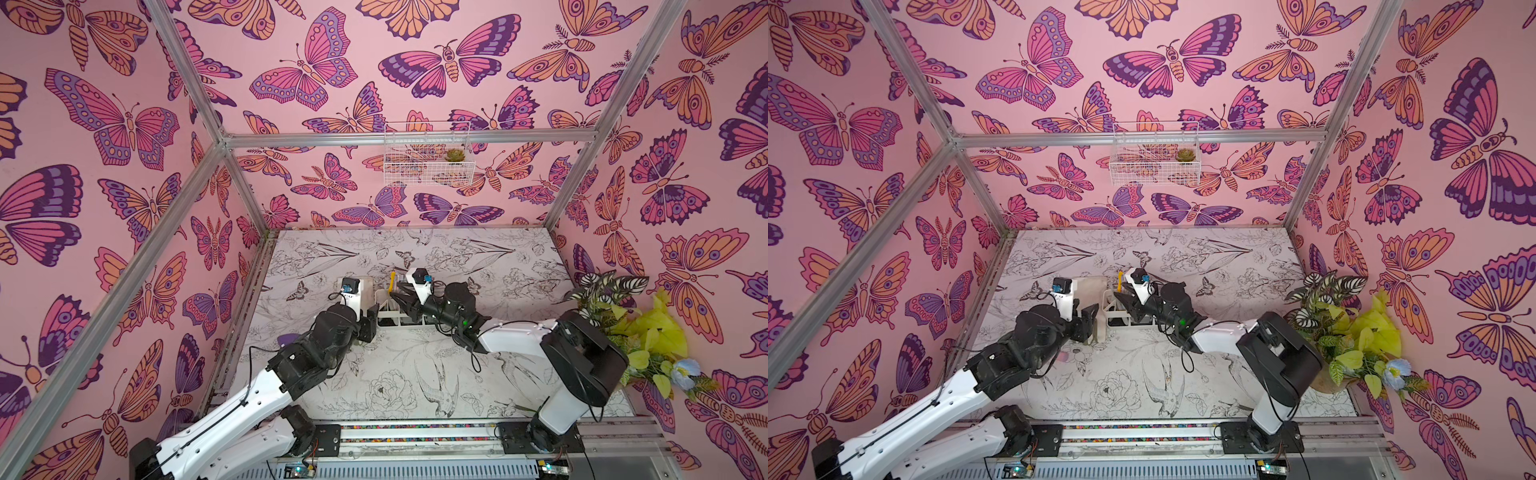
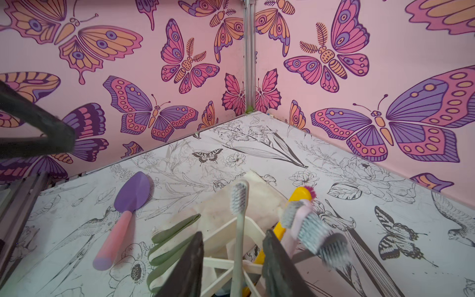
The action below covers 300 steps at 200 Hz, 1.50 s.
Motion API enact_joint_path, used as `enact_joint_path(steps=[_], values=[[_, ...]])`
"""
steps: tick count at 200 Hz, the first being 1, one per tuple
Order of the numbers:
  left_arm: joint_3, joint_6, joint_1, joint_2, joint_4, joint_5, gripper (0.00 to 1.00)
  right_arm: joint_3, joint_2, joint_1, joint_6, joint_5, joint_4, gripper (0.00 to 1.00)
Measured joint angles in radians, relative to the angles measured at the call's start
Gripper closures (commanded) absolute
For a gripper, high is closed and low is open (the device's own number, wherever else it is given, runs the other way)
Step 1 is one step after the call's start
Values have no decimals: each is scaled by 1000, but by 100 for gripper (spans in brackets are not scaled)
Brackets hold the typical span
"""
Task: Place the toothbrush into the toothbrush holder
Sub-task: Place the toothbrush in the toothbrush holder, then reset both arms
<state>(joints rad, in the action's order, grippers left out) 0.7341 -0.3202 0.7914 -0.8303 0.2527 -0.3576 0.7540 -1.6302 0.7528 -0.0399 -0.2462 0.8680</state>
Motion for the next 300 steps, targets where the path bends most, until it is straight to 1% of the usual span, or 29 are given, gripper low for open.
enact_joint_path(steps=[18, 37, 65, 71, 86, 92, 117, 121, 127, 144, 159, 165, 170, 175, 197, 217, 228, 250, 272, 283, 300], values=[[-16, 6, 0, 12, -11, -17, 40, -32, 101, 0, 3, 37, -90, 57], [-32, 24, 0, 34, -20, -57, 39, -52, 230, 0, -1, 126, -211, 51], [-52, 79, 0, 42, -63, -163, 37, -66, 454, 0, -21, 349, -436, 43], [-60, 97, 0, 34, -79, -193, 37, -69, 498, -1, -23, 401, -480, 41], [-71, 140, -1, -2, -108, -268, 36, -77, 597, -6, -25, 529, -583, 32], [-75, 157, -2, -19, -117, -296, 35, -82, 626, -8, -24, 574, -615, 31], [-124, 238, -15, -61, -176, -410, 32, -118, 729, -69, -43, 725, -750, 28], [-135, 251, -19, -61, -185, -424, 32, -128, 742, -87, -47, 745, -763, 27], [-154, 268, -26, -57, -203, -443, 31, -148, 761, -111, -50, 772, -777, 23], [-221, 303, -53, -26, -261, -476, 28, -217, 803, -171, -52, 836, -792, 22], [-285, 328, -87, 17, -312, -497, 22, -277, 823, -221, -51, 865, -796, 22], [-305, 331, -99, 31, -330, -503, 13, -303, 830, -240, -42, 873, -782, 22], [-322, 332, -111, 43, -348, -504, 2, -326, 835, -254, -33, 879, -759, 21], [-338, 340, -123, 51, -367, -506, 0, -352, 837, -269, -19, 885, -724, 21], [-380, 342, -187, 55, -443, -504, 0, -448, 796, -359, 31, 876, -560, 19], [-381, 330, -257, 2, -493, -499, 0, -466, 660, -505, 21, 820, -439, 19], [-381, 327, -293, -48, -517, -496, 0, -460, 559, -555, 18, 802, -369, 19], [-379, 335, -355, -167, -565, -486, 0, -415, 352, -583, 21, 770, -278, 20], [-387, 353, -420, -295, -682, -423, 0, -350, 180, -605, 21, 715, -203, 20], [-397, 367, -441, -356, -735, -398, 0, -316, 139, -618, 17, 681, -216, 20], [-404, 393, -456, -433, -792, -361, 0, -296, 135, -648, 4, 643, -203, 20]])
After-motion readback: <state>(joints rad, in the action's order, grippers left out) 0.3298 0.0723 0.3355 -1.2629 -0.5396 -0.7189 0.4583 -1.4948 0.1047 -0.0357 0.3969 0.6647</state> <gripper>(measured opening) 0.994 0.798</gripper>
